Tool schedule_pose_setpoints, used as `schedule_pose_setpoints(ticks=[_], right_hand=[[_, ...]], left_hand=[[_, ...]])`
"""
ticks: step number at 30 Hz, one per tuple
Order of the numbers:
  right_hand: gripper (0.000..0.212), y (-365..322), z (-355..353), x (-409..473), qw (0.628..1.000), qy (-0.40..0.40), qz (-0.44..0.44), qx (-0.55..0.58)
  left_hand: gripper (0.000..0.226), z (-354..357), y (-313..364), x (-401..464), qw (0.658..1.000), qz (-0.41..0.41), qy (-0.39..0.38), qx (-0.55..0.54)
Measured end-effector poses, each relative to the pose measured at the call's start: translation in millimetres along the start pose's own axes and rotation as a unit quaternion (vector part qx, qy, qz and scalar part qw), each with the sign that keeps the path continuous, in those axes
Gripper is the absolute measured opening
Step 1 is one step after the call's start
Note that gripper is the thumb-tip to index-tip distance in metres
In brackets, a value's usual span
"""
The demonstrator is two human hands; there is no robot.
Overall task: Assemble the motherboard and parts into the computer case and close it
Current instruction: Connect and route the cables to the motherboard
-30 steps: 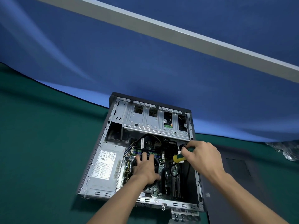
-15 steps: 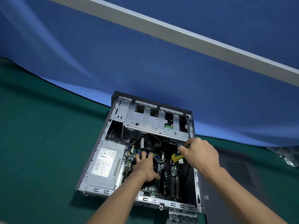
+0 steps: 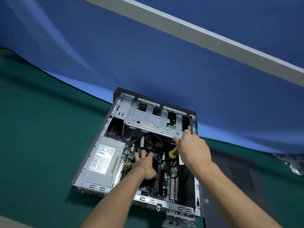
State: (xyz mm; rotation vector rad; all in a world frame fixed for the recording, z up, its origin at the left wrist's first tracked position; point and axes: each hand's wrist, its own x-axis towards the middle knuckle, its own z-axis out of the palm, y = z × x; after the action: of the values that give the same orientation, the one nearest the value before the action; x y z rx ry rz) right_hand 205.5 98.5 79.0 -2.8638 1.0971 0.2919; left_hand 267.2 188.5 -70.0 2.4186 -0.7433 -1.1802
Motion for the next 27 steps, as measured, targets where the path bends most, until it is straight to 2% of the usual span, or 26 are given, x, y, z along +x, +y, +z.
schedule_pose_setpoints(ticks=[2,5,7,9,13,17,21,23,25,27], right_hand=[[0.034,-1.5,-3.5,1.2,0.999,-0.025,0.008,-0.019],[0.023,-6.4,-11.4,6.6,0.993,-0.111,0.000,0.043],[0.018,-10.6,-10.9,4.7,0.997,-0.072,0.000,-0.003],[0.030,-14.9,-9.7,1.9,0.998,-0.040,0.006,-0.041],[0.028,-23.5,-15.5,4.8,0.987,-0.154,-0.003,0.040],[0.026,-22.2,-11.8,-0.3,0.997,-0.077,-0.001,-0.012],[0.032,-19.4,-18.2,-0.9,0.982,-0.161,0.045,0.083],[0.036,-19.1,-17.5,-0.7,0.985,-0.142,0.049,0.081],[0.037,-17.5,-11.5,-3.1,0.993,-0.101,0.048,0.031],[0.042,-17.1,-10.5,-5.3,0.993,-0.103,0.062,0.018]], left_hand=[[0.073,0.6,-0.6,0.1,1.000,0.002,-0.001,-0.004],[0.078,-0.8,-1.4,0.1,1.000,0.004,-0.007,-0.005],[0.081,-0.4,-1.7,0.9,1.000,0.006,-0.007,-0.003],[0.080,1.4,-2.9,2.9,1.000,0.007,-0.005,-0.007],[0.068,6.2,-6.9,6.3,1.000,-0.005,0.002,-0.028],[0.074,5.5,-6.4,6.3,1.000,0.010,0.007,-0.013],[0.077,3.3,-5.0,4.3,1.000,0.015,-0.001,-0.005],[0.079,3.0,-4.9,3.7,1.000,0.017,0.000,0.002],[0.081,3.1,-5.2,3.3,1.000,0.018,0.002,0.006],[0.082,4.0,-5.8,4.2,1.000,0.018,0.002,0.002]])
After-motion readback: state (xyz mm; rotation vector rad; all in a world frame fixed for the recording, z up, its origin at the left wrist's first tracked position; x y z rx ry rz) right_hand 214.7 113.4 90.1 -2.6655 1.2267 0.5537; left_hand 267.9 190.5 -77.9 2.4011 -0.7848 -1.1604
